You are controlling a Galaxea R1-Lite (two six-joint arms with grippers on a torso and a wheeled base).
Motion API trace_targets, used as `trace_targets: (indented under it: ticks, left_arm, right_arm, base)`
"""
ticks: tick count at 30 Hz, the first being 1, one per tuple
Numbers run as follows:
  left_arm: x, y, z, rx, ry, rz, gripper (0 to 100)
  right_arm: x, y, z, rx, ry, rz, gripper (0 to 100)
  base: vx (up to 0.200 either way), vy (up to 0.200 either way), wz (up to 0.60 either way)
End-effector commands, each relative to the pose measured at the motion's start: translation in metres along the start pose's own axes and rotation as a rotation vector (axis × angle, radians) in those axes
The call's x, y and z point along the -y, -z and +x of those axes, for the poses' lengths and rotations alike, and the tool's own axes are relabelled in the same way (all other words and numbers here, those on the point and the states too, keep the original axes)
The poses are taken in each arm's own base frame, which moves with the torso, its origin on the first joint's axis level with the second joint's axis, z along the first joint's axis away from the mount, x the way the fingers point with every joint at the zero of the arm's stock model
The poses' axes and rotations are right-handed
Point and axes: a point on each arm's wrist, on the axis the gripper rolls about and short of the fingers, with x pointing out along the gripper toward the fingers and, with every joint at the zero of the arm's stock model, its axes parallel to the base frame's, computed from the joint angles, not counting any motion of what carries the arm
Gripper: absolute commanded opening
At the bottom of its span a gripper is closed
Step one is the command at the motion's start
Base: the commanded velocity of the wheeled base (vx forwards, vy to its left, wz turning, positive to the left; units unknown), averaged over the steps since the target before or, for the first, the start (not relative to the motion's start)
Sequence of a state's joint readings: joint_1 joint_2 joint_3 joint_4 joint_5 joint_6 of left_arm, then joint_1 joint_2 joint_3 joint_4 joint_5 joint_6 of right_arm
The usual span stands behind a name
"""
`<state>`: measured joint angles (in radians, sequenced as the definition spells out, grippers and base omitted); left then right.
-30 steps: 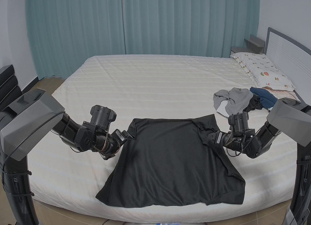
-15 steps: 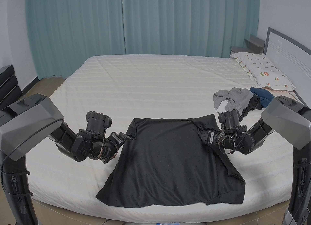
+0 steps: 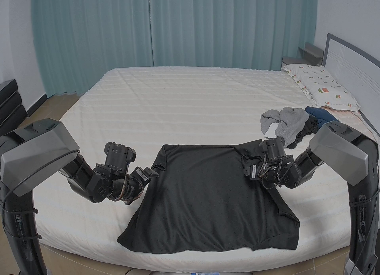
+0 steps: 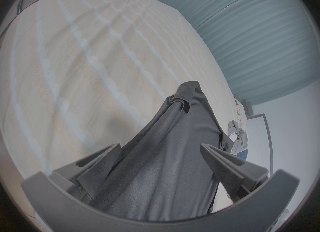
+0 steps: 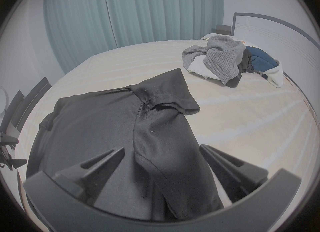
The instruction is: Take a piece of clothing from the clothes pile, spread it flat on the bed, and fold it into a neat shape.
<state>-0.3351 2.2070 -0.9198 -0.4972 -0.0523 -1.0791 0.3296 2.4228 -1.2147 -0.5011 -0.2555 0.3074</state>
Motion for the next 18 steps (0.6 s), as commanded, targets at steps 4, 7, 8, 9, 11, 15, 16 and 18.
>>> trace_targets:
  ticks: [4, 7, 8, 9, 11, 15, 16, 18]
  left_arm:
    - [-0.003, 0.001, 0.003, -0.005, -0.011, -0.002, 100]
    - [-0.004, 0.001, 0.003, -0.005, -0.013, -0.003, 100]
    - [-0.004, 0.001, 0.003, -0.006, -0.016, -0.003, 100]
    - [-0.005, 0.001, 0.003, -0.007, -0.017, -0.003, 100]
    - [-0.005, 0.002, 0.004, -0.008, -0.018, -0.003, 100]
    - [-0.006, 0.002, 0.005, -0.009, -0.023, -0.002, 100]
    - [-0.006, 0.002, 0.005, -0.009, -0.023, -0.002, 100]
    - [-0.006, 0.002, 0.005, -0.009, -0.024, -0.002, 100]
  right_arm:
    - [-0.002, 0.008, 0.018, -0.01, 0.018, -0.025, 0]
    - [-0.002, 0.008, 0.02, -0.002, 0.035, -0.032, 0]
    - [-0.002, 0.005, 0.02, 0.015, 0.036, -0.026, 0]
    - [-0.002, 0.001, 0.019, 0.025, 0.035, -0.018, 0]
    - [0.001, -0.004, 0.017, 0.037, 0.038, -0.007, 0]
    - [0.01, -0.019, 0.01, 0.069, 0.046, 0.015, 0]
    - [0.02, -0.027, 0.007, 0.086, 0.057, 0.04, 0]
    - [0.028, -0.032, 0.005, 0.091, 0.064, 0.055, 0]
  base:
    - [0.0, 0.0, 0.0]
    - [0.0, 0.0, 0.0]
    - [0.0, 0.0, 0.0]
    - [0.0, 0.0, 0.0]
    - [0.0, 0.0, 0.0]
    - [0.0, 0.0, 0.0]
    - [0.0, 0.0, 0.0]
    - [0.0, 0.0, 0.0]
